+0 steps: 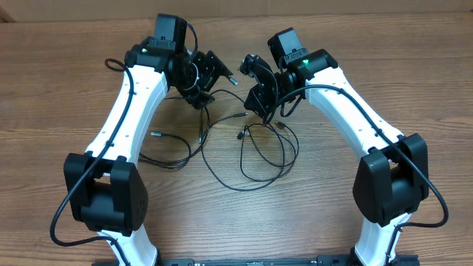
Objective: Untangle cables
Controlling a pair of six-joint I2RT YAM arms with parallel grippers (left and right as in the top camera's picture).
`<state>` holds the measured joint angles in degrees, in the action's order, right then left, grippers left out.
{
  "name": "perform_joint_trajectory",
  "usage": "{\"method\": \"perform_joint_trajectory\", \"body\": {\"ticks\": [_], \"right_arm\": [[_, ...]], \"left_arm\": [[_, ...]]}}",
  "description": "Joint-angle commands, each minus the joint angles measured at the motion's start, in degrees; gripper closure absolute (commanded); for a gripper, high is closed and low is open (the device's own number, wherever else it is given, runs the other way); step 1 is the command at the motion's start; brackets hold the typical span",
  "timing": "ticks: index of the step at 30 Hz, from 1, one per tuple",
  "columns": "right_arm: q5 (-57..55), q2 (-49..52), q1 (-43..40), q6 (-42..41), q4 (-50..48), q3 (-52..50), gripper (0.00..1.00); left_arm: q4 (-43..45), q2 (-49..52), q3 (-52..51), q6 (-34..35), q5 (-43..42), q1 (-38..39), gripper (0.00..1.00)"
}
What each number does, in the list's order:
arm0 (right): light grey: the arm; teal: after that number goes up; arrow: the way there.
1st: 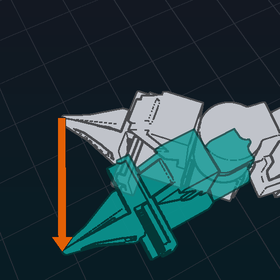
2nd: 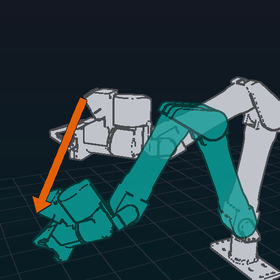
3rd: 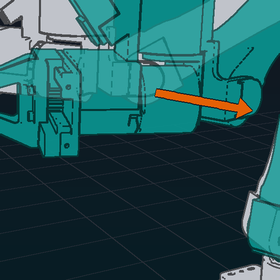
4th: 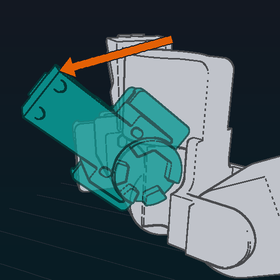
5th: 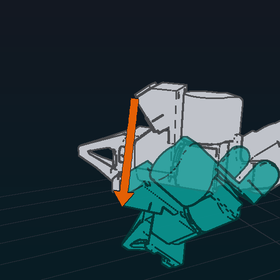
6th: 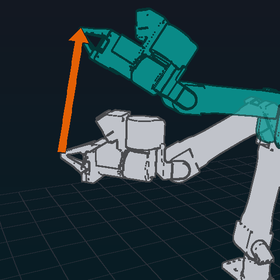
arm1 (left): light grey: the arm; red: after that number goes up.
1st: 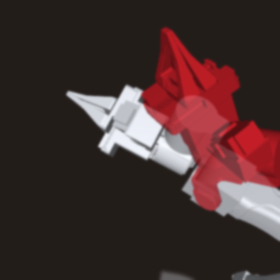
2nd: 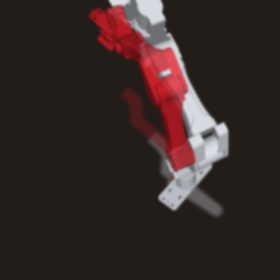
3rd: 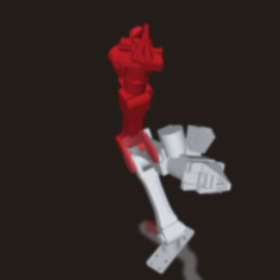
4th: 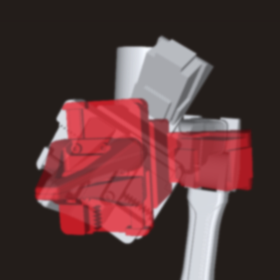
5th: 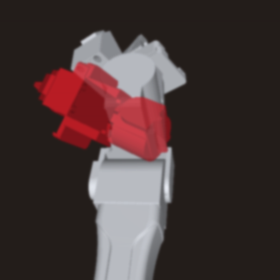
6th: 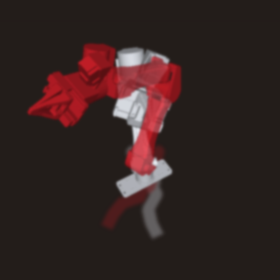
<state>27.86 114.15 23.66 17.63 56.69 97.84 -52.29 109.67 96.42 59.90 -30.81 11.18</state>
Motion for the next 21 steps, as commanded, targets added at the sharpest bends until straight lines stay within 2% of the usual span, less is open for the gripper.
{"method": "perform_joint_trajectory", "body": {"ticks": [1, 4, 8, 10, 14, 21], "right_arm": [[0.4, -3.8, -0.2, 0.2, -0.1, 1.2, 0.96], [0.5, -4.4, -0.1, 0.2, -0.8, 1.2, 0.96], [2.4, -4.7, -0.1, 0.2, -1.9, 1.2, 0.96], [4.0, -4.7, -0.1, 0.2, -2.3, 1.2, 0.96], [4.0, -4.7, -0.1, 0.2, -2.4, 1.2, 0.96], [4.0, -4.7, -0.1, 0.2, -2.4, 1.2, 0.96]], "left_arm": [[-0.1, -0.3, -3.0, 9.4, 1.4, 0.3, 0.27], [2.1, -0.3, -5.5, 17.1, -0.5, 0.5, 0.24], [6.4, -0.3, -7.0, 17.3, -4.7, 1.1, 0.23], [6.5, -0.3, -7.0, 17.3, -4.0, 1.7, 0.34], [6.5, -0.3, -7.1, 18.4, -3.3, 2.9, 0.4], [9.3, -0.3, -7.1, 19.8, -5.7, 4.1, 0.62]]}}
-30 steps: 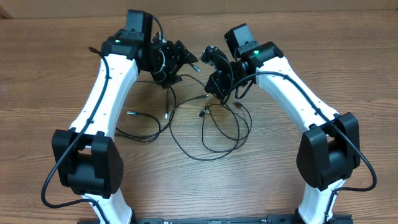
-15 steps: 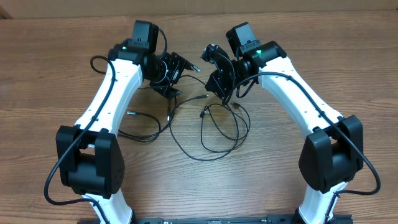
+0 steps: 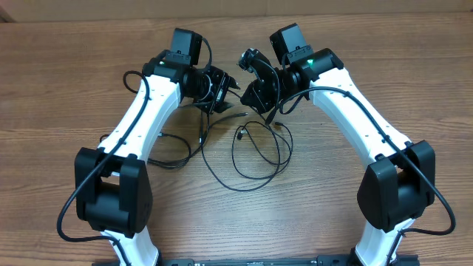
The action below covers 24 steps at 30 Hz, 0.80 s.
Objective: Untangle cables
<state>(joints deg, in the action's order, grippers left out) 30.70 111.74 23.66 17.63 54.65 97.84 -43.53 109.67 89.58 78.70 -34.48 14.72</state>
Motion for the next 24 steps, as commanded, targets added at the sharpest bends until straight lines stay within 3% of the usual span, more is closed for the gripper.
{"method": "perform_joint_trajectory", "body": {"ticks": [1, 5, 8, 9, 11, 13, 14, 15, 24], "right_arm": [[1.2, -2.3, -0.1, 0.2, -0.3, 1.2, 0.96], [1.2, -2.3, -0.1, 0.2, -0.3, 1.2, 0.96], [1.1, -2.5, -0.3, -0.1, -0.2, 1.2, 0.96], [0.9, -2.9, -0.6, -1.4, -0.1, 1.3, 0.92], [0.0, -3.8, -1.8, -4.2, 0.4, 1.3, 0.72], [-1.8, -5.4, -3.9, -7.8, 2.0, 1.3, 0.58], [-2.8, -6.1, -5.1, -9.4, 3.0, 1.3, 0.33], [-3.7, -6.8, -6.7, -11.1, 4.3, 1.3, 0.0], [-2.1, -7.1, -15.9, -13.3, 15.3, -3.1, 0.0]], "left_arm": [[0.6, -0.3, -0.2, 1.0, -2.0, 0.7, 0.67], [0.5, -0.3, -0.2, -1.2, -1.1, 1.4, 0.96], [0.4, -0.3, -0.2, -5.1, 0.7, 1.4, 0.96], [0.4, -0.3, -0.2, -6.2, 1.1, 1.4, 0.96], [0.5, -0.3, -0.2, -7.0, 1.7, 0.9, 0.96], [0.5, -0.3, -0.2, -7.0, 1.9, -0.3, 0.96], [0.5, -0.3, -0.2, -7.0, 1.9, -1.1, 0.96], [0.5, -0.3, -0.2, -7.5, 1.9, -1.8, 0.96], [0.1, -0.3, -0.2, -11.0, 2.2, -8.0, 0.96]]}}
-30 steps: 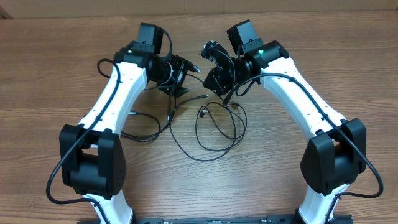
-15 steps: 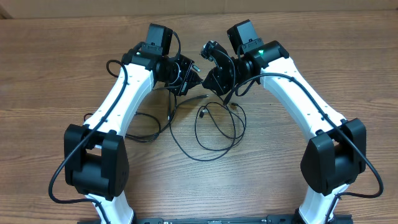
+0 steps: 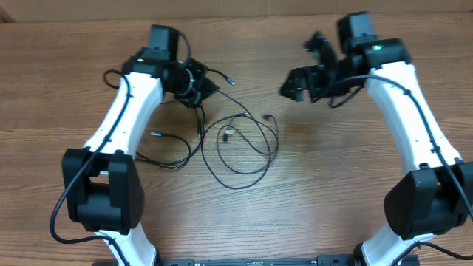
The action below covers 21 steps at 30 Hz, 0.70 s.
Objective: Untangle cables
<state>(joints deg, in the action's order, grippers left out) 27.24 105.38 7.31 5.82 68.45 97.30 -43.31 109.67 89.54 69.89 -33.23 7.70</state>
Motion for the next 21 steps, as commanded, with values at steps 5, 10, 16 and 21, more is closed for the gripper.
{"method": "perform_joint_trajectory", "body": {"ticks": [5, 10, 16, 21], "right_arm": [[3.4, -0.8, 2.4, -1.4, 2.3, -10.8, 0.02], [6.8, -0.8, 5.6, -1.4, -6.3, -21.0, 0.09], [9.7, -0.8, 7.7, -1.6, -15.0, -24.2, 0.28], [9.9, -0.7, 8.9, -1.5, -20.0, -24.6, 0.34]], "left_arm": [[-0.2, -0.3, -0.2, -2.2, 3.3, -1.4, 0.96], [-0.2, -0.3, -0.2, -2.2, 3.8, -1.4, 0.96], [-0.2, -0.3, -0.2, -2.7, 3.9, -1.4, 0.96], [-0.2, -0.3, -0.2, -2.6, 3.8, -1.4, 0.96]]}}
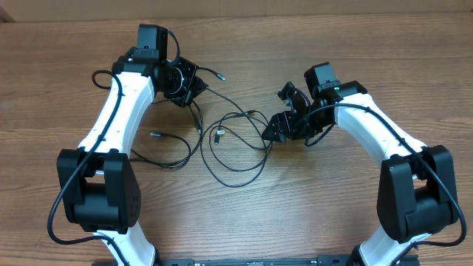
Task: Untangle cables
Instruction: 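Pull the grippers apart, stretching a cable out to the right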
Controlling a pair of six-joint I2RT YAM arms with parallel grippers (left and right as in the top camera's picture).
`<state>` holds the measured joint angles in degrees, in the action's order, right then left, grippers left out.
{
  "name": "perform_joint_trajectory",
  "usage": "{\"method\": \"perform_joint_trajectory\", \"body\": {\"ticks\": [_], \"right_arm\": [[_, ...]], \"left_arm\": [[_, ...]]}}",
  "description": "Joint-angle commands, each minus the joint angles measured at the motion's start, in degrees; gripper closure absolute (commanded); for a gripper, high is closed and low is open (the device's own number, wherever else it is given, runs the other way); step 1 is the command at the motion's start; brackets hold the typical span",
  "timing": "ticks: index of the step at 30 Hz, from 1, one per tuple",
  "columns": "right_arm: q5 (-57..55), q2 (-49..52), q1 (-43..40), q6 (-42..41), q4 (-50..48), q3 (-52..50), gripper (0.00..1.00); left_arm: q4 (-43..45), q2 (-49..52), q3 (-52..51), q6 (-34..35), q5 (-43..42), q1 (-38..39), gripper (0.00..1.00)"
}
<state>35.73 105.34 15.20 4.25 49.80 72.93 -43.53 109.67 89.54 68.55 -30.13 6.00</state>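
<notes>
Thin black cables [235, 167] lie tangled in loops at the table's middle. One small plug [219, 134] sits inside the loops, and another plug [157, 134] lies to the left. My left gripper [195, 89] is at the back left, shut on a cable strand whose free end [221, 77] sticks out to the right. My right gripper [270, 133] is low at the right edge of the loops, beside the cable bend [259, 114]. Its fingers look open with nothing between them.
The wooden table [332, 207] carries only the cables and both arms. Each arm's own black cable hangs along its white links. The arm bases [103, 199] stand at the front left and front right.
My right gripper has moved from the back right, clear of the cables, down and left to the right edge of the loops. My left gripper has shifted slightly left, still holding its strand.
At first both grippers were close together at the back, over the tangle, each at a cable strand. Then the right gripper was far off to the right with nothing in it and the loops lay spread wider. Now it is back at the loops' right edge.
</notes>
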Motion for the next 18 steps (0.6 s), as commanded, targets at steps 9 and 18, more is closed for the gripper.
{"method": "perform_joint_trajectory", "body": {"ticks": [9, 18], "right_arm": [[1.4, -0.7, 4.8, 0.0, -8.1, -2.5, 0.55], [1.3, -0.7, 4.9, 0.0, -8.3, -2.9, 0.96]], "left_arm": [[0.1, -0.3, -0.2, -1.3, 0.7, 0.3, 0.96], [0.8, -0.3, -0.2, -1.3, 0.7, -0.4, 0.96]]}}
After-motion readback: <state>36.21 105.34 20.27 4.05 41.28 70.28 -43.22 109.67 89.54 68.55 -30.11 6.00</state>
